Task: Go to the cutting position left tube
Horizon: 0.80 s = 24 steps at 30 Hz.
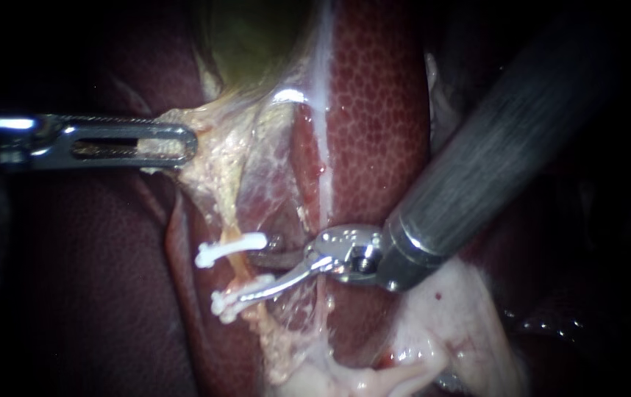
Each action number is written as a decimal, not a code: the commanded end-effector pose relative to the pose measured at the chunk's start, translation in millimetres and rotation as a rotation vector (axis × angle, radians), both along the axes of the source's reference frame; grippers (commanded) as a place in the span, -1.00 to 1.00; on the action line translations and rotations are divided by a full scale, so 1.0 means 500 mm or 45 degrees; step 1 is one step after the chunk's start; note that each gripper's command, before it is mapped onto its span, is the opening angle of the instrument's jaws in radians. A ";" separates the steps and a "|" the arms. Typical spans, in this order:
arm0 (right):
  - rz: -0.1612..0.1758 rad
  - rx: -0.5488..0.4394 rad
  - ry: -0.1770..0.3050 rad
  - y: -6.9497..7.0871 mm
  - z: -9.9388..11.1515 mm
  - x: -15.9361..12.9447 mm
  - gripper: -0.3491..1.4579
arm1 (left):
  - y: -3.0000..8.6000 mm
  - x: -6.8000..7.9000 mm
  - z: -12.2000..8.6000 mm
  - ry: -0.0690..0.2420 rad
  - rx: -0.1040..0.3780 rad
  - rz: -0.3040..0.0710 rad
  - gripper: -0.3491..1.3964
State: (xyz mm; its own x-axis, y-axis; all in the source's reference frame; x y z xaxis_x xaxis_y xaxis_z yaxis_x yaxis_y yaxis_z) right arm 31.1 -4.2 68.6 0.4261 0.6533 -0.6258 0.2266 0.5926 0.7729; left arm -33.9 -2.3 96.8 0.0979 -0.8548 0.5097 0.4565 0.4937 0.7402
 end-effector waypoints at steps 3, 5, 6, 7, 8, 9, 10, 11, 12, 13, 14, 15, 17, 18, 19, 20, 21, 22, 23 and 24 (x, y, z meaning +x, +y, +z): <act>-0.004 0.006 -0.001 -0.0004 0.0002 0.0012 0.90 | -0.0001 -0.0001 0.0001 0.001 0.000 -0.001 -1.00; -0.008 0.007 0.001 -0.0005 0.0002 0.0020 0.90 | -0.0001 -0.0001 0.0001 0.001 0.000 -0.001 -1.00; -0.009 0.007 0.002 -0.0005 0.0001 0.0024 0.90 | -0.0001 -0.0002 0.0001 0.002 0.000 -0.001 -1.00; -0.010 0.007 0.002 -0.0005 0.0001 0.0030 0.90 | -0.0001 -0.0002 0.0001 0.002 -0.001 -0.002 -1.00; -0.010 0.007 0.003 -0.0005 0.0000 0.0034 0.90 | -0.0001 -0.0003 0.0002 0.002 -0.001 -0.002 -1.00; -0.010 0.007 0.003 -0.0004 0.0000 0.0039 0.90 | -0.0002 -0.0003 0.0002 0.002 -0.001 -0.002 -1.00; -0.009 0.007 0.002 -0.0004 -0.0001 0.0045 0.90 | -0.0002 -0.0004 0.0002 0.002 -0.001 -0.002 -1.00; -0.011 0.008 0.003 -0.0004 -0.0002 0.0049 0.90 | -0.0003 -0.0005 0.0003 0.002 -0.001 -0.002 -1.00; -0.010 0.008 0.003 -0.0004 -0.0002 0.0054 0.90 | -0.0003 -0.0005 0.0003 0.003 -0.002 -0.003 -1.00; -0.009 0.008 0.002 -0.0004 -0.0003 0.0060 0.90 | -0.0003 -0.0006 0.0003 0.003 -0.002 -0.003 -1.00; -0.011 0.010 0.004 -0.0004 -0.0003 0.0065 0.90 | -0.0003 -0.0007 0.0004 0.003 -0.002 -0.003 -1.00; -0.011 0.010 0.003 -0.0004 -0.0004 0.0069 0.90 | -0.0003 -0.0007 0.0004 0.003 -0.002 -0.003 -1.00; -0.010 0.010 0.003 -0.0004 -0.0004 0.0079 0.90 | -0.0004 -0.0007 0.0004 0.003 -0.002 -0.003 -1.00; -0.010 0.009 0.003 -0.0004 -0.0004 0.0083 0.90 | -0.0004 -0.0007 0.0004 0.003 -0.002 -0.003 -1.00; -0.009 0.009 0.003 -0.0003 -0.0003 0.0088 0.90 | -0.0004 -0.0007 0.0004 0.003 -0.002 -0.003 -1.00; -0.008 0.009 0.002 -0.0004 -0.0002 0.0091 0.90 | -0.0004 -0.0007 0.0004 0.003 -0.002 -0.003 -1.00; -0.007 0.008 0.002 -0.0004 -0.0001 0.0094 0.90 | -0.0004 -0.0008 0.0004 0.003 -0.002 -0.003 -1.00; -0.006 0.008 0.001 -0.0004 0.0001 0.0099 0.90 | -0.0004 -0.0008 0.0004 0.003 -0.002 -0.003 -1.00; -0.006 0.007 0.001 -0.0005 0.0002 0.0101 0.90 | -0.0004 -0.0008 0.0004 0.003 -0.002 -0.003 -1.00; -0.005 0.007 0.000 -0.0005 0.0003 0.0104 0.90 | -0.0004 -0.0008 0.0004 0.003 -0.002 -0.003 -1.00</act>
State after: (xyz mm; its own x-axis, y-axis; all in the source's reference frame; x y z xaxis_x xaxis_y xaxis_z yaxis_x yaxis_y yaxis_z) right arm 36.4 -4.6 68.8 0.4287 0.6548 -0.6224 0.2291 0.5876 0.7760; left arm -34.3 -2.4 97.0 0.0969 -0.8542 0.5109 0.4596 0.4937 0.7383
